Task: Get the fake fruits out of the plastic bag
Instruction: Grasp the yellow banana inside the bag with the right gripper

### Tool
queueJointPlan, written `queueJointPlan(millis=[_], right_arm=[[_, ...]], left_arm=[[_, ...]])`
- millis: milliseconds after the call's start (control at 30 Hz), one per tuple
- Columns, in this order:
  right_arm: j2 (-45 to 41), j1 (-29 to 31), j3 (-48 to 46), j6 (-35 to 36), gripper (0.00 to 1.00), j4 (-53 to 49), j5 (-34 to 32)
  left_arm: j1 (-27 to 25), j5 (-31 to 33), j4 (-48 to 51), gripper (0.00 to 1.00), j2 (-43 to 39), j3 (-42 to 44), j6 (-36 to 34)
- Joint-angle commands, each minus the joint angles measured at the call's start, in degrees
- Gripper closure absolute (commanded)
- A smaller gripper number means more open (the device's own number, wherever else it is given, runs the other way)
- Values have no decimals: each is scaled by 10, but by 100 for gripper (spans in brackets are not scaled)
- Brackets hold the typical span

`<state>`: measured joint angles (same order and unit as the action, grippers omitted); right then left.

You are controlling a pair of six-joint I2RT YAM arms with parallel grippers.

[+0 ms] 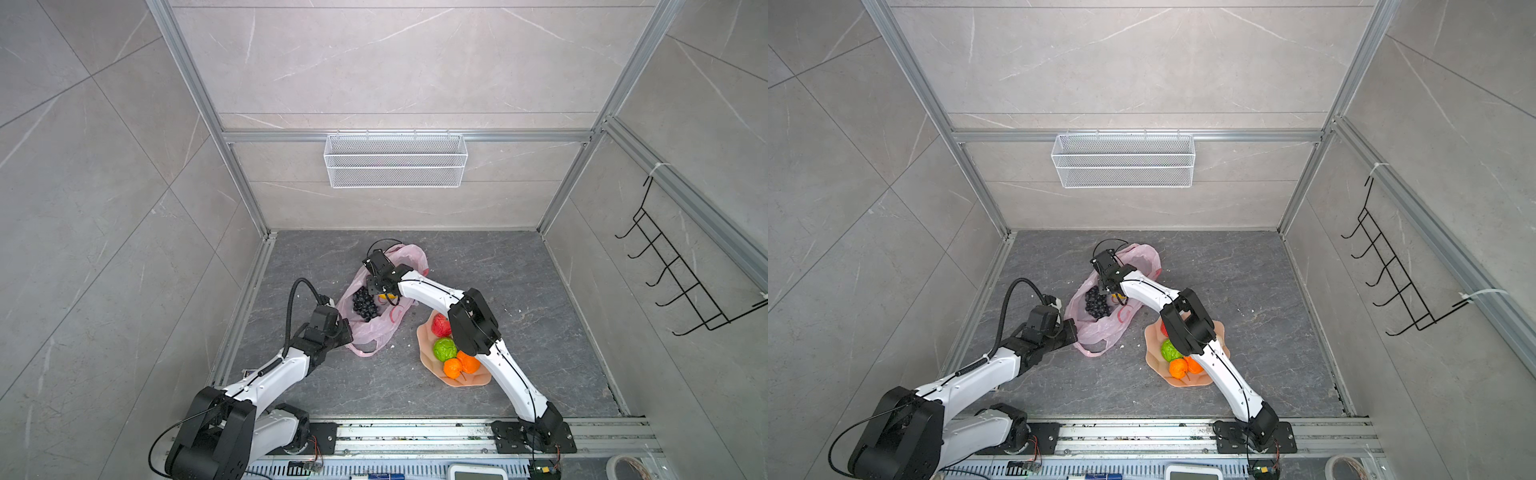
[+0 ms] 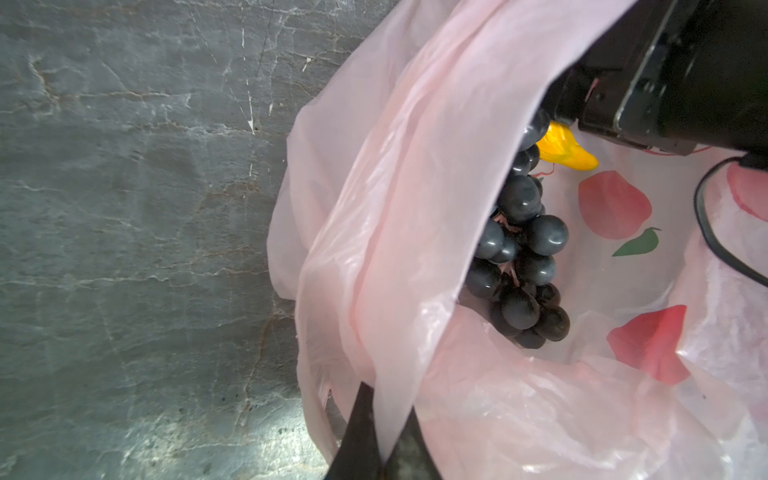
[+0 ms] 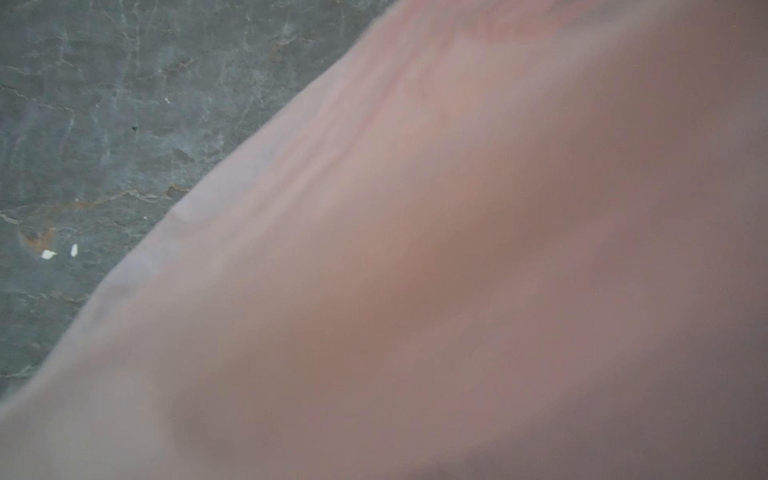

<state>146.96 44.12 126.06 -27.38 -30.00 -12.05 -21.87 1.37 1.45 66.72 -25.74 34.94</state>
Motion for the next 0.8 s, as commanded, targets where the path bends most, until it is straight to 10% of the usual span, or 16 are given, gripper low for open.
queueJointPlan(millis=[0,767], right_arm=[[-34,1,-20,3,58,-12,-4],[-141,-3,-137,-5,67,30,39]], left_arm=[[-2,1,-5,97,9,-14,-5],[-2,0,-4,97,29,-32,-18]])
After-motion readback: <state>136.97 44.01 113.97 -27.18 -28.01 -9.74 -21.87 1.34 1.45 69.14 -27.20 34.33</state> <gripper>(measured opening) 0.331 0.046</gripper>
